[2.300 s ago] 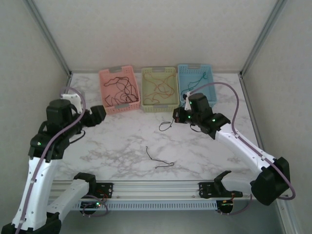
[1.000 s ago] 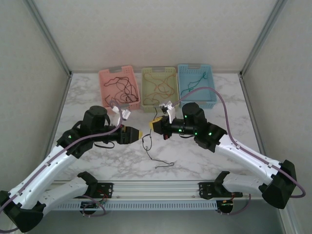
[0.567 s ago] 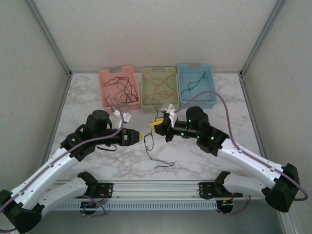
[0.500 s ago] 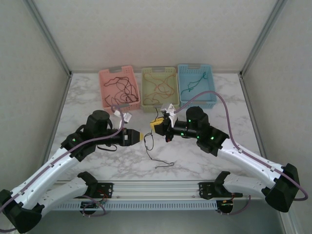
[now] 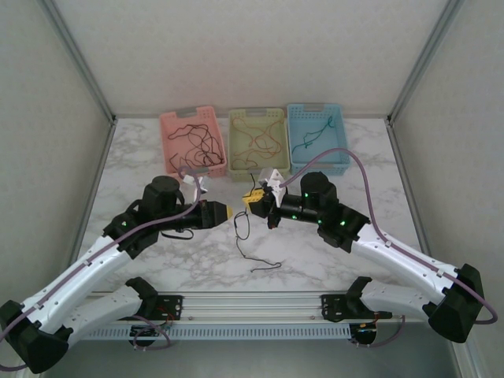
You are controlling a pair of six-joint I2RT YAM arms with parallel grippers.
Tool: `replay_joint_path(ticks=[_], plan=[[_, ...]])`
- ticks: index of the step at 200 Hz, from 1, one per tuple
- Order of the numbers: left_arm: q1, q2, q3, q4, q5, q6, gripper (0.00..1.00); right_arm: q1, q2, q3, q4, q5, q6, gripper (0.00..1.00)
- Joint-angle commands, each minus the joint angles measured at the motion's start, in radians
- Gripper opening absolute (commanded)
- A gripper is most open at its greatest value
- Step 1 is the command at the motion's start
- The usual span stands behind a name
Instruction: Untangle the cables
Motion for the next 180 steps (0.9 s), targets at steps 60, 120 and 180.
replay_joint_path(ticks=[60,120,180], plan=[[-0.008,-0.015,-0.118,0.302,0.051,-0.235,0.40,0.009,0.000,-0.017,0.115,0.022,0.010,0.00],[-0.010,-0.008,-0.168,0.460,0.085,-0.364,0.37,0.009,0.005,-0.022,0.146,0.026,0.027,0.00],[-0.009,-0.024,-0.154,0.488,0.083,-0.409,0.29,0.009,-0.006,-0.039,0.172,0.049,0.049,0.00]])
